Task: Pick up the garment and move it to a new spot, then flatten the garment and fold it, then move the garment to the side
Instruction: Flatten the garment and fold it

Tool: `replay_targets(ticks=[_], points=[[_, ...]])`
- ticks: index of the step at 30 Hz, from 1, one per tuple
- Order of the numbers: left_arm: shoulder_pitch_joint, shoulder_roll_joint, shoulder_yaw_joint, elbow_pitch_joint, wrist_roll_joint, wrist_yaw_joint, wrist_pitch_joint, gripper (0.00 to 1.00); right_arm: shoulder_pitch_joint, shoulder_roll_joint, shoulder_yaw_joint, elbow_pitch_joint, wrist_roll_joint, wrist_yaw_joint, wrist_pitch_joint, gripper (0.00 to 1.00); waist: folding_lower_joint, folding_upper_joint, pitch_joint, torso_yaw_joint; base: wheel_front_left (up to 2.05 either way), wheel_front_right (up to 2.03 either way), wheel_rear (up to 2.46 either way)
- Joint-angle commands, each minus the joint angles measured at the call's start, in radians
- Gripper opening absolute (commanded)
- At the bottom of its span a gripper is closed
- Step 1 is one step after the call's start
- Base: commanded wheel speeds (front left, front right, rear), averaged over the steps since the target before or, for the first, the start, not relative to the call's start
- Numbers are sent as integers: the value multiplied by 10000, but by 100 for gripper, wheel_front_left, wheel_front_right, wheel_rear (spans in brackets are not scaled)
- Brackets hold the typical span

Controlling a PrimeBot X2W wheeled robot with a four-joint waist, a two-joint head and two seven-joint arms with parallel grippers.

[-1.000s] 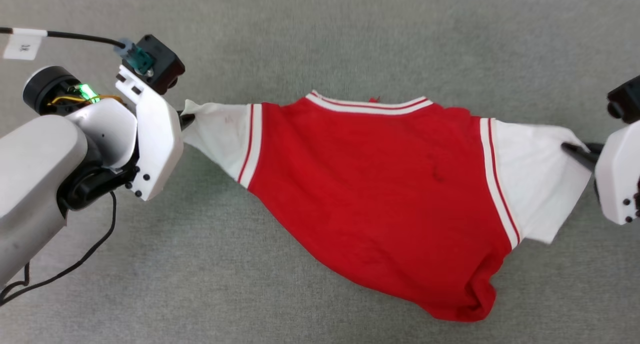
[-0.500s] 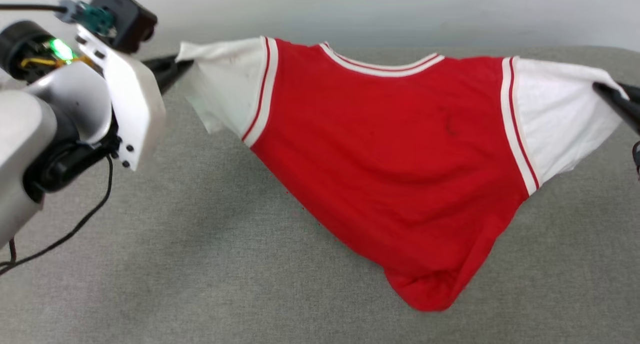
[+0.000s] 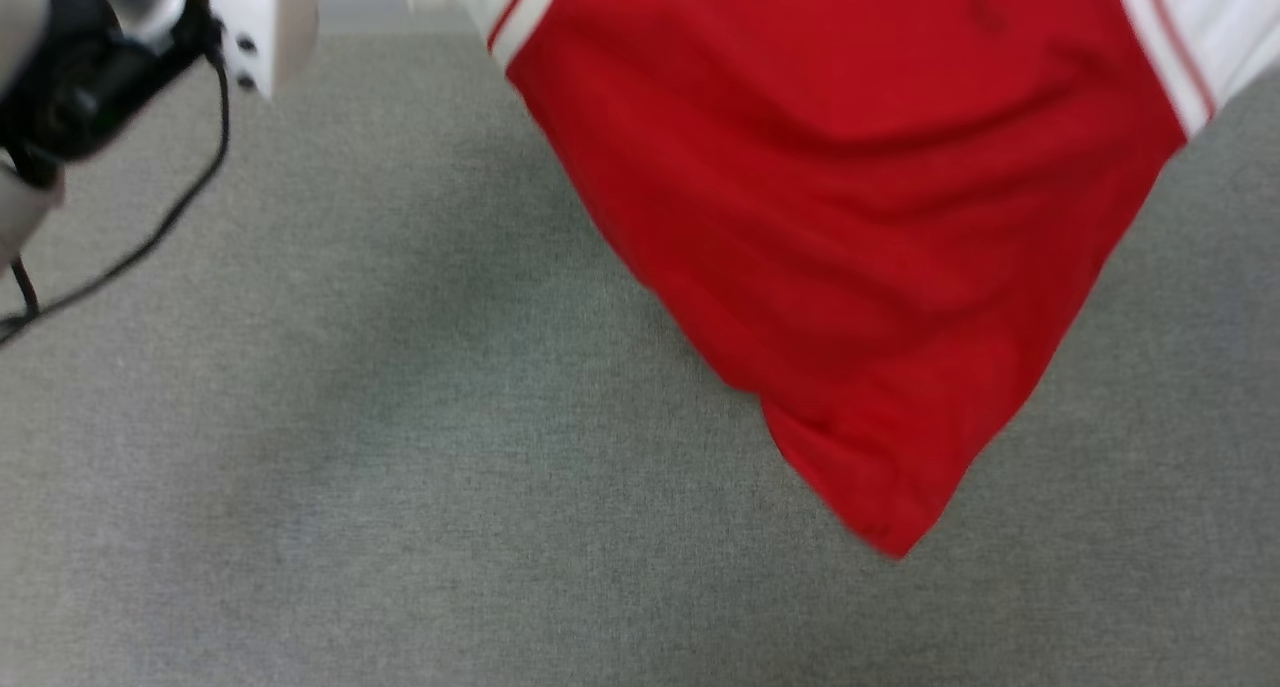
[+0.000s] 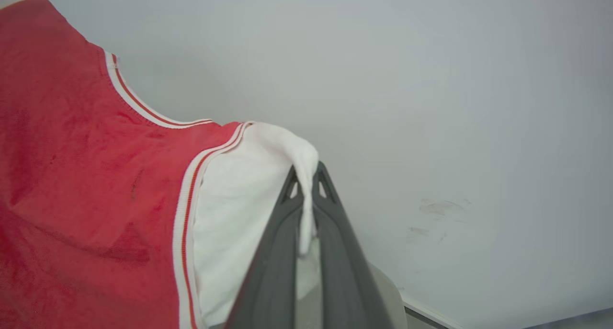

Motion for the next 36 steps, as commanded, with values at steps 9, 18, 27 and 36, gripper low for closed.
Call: replay_targets(ticks=[9, 18, 27, 36], points=[[-2763, -1145, 575, 1927, 961, -274, -560, 0, -3945, 896, 403, 1560, -1352, -11, -83, 0, 0, 0, 1887, 70, 0, 0, 0], [-5170, -1934, 1030, 3485, 1576, -540, -1296, 0, -7213, 1671, 757, 3305, -2202, -12, -1044, 0, 0, 0, 2630, 93, 0, 0, 0], [-5148, -2222, 907, 4615, 1420, -811, -2014, 0, -7864, 2190, 1623, 4824, -2224, -12, -2048, 0, 0, 0, 2762, 218, 0, 0, 0], [-2387, -2087, 206, 5208, 740, -941, -3020, 0, -5540, 2689, 2981, 5928, -1369, -12, -3168, 0, 0, 0, 2267, 152, 0, 0, 0]])
